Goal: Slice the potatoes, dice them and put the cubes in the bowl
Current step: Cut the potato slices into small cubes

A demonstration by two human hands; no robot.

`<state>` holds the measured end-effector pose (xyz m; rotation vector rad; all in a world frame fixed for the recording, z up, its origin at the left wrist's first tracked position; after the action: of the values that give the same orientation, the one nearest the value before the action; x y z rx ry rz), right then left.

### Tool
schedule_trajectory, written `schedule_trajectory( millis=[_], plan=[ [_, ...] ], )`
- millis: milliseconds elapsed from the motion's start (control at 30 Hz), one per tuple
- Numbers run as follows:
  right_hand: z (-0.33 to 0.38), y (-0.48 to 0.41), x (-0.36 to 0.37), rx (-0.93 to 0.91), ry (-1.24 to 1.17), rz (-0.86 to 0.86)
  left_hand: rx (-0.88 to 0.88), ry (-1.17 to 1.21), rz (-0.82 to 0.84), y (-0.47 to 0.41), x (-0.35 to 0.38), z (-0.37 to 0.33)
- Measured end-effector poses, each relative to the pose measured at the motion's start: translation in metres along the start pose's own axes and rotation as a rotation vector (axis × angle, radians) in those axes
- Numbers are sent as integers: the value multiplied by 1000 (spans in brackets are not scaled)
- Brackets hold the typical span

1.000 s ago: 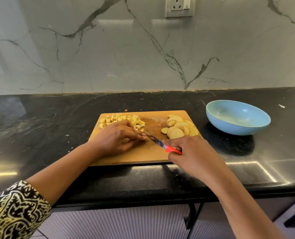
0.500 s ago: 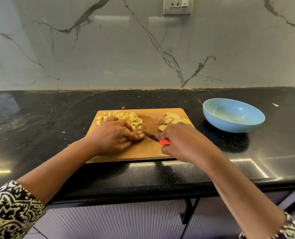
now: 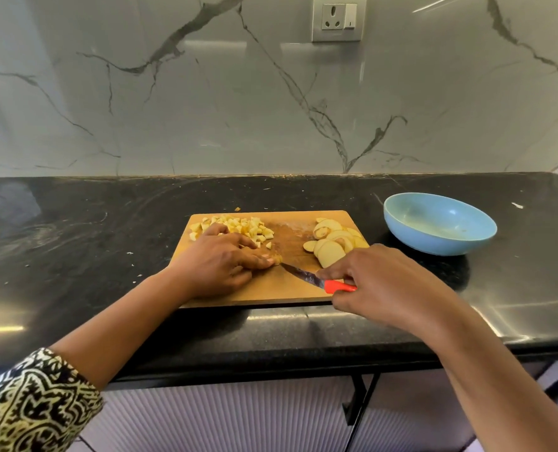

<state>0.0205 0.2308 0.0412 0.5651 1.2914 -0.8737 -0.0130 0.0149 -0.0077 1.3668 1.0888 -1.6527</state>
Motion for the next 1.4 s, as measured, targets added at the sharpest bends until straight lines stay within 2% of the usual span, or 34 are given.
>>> schedule_trajectory(
  millis=[133,500,733,933,1033,1133,1300,1400],
  plan=[
    [3,-3,0,9,-27,-144,4,-41,17,1,-3,-1],
    [21,-21,21,-78,64,-63,19,-79,10,0,-2,0],
    [24,-24,34,-95,-35,-47,20,-99,13,0,0,0],
    [10,9,32,-59,-23,-103,14,-24,-24,-1,-4,-1],
    [7,11,25,-41,-21,-103,-32,211,-67,-6,-6,4],
    [-2,14,17,-2,-85,-103,-71,438,-39,-16,-10,8],
    [-12,8,16,64,-159,-127,19,327,157,-40,-9,6],
    [-12,4,23,81,-221,-110,22,368,156,-45,-7,9]
  ],
)
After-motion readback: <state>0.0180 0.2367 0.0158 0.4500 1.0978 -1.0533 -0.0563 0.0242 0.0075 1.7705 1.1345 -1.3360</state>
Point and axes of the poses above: each hand's wrist, its own y-axis away from the middle knuckle, its own x-axis out of the palm, z = x × y, the point moved 5 cm from there along -y, towards the middle knuckle, and after that the axes turned 3 degrees about -x, right-handed, at the moved point
